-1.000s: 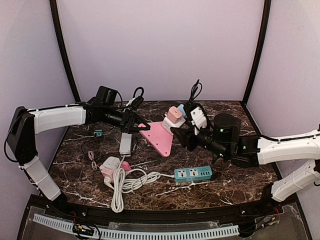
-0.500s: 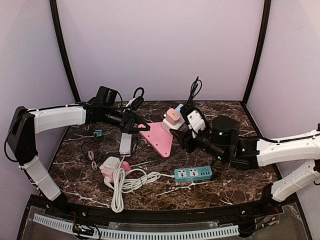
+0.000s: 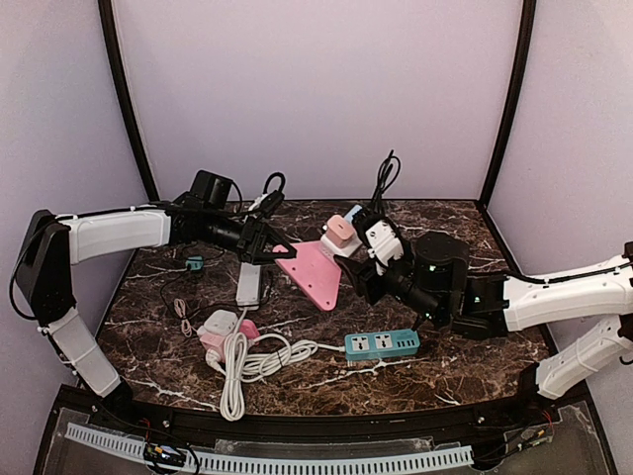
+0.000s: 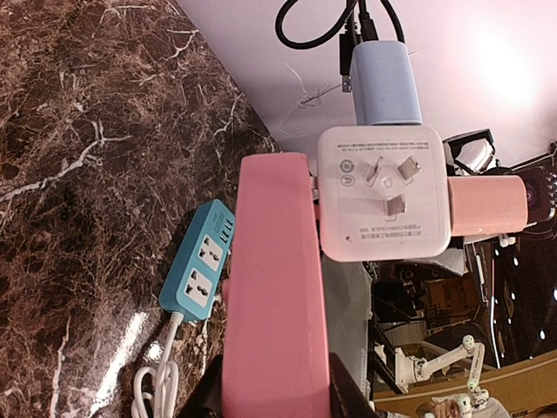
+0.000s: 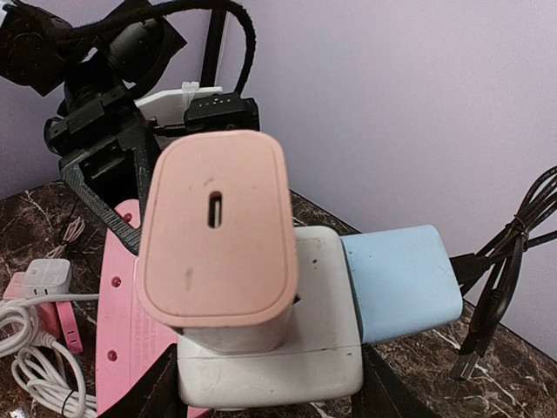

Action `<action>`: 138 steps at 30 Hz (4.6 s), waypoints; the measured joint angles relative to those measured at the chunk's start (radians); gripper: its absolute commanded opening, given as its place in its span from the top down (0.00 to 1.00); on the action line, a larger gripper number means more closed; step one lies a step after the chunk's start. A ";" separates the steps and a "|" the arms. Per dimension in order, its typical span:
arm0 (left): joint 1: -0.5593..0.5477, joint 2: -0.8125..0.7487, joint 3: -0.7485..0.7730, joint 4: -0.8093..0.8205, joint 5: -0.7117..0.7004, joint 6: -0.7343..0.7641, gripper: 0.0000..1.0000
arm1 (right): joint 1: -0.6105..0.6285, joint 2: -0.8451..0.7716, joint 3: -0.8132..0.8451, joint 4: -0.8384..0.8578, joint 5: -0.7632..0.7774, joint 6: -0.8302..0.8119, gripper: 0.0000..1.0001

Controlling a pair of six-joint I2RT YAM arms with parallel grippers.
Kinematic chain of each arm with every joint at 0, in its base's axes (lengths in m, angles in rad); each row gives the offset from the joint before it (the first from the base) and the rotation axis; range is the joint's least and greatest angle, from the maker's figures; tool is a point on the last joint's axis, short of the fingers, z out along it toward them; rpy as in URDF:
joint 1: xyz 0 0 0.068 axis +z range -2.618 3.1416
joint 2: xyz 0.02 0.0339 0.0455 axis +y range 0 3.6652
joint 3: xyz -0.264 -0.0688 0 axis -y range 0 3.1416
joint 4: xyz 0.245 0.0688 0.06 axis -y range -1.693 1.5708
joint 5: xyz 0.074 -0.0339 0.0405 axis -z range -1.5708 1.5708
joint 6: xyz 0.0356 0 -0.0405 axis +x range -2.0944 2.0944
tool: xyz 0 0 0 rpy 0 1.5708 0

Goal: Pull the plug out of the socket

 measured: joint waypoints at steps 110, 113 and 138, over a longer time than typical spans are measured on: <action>0.635 0.066 0.076 -0.322 -0.617 0.207 0.62 | -0.106 -0.148 0.005 -0.089 0.060 0.243 1.00; 0.637 0.079 0.083 -0.324 -0.650 0.211 0.50 | -0.106 -0.148 0.005 -0.089 0.059 0.246 1.00; 0.642 -0.042 0.073 -0.338 -0.867 0.258 0.11 | -0.107 -0.148 -0.011 -0.081 -0.059 0.252 1.00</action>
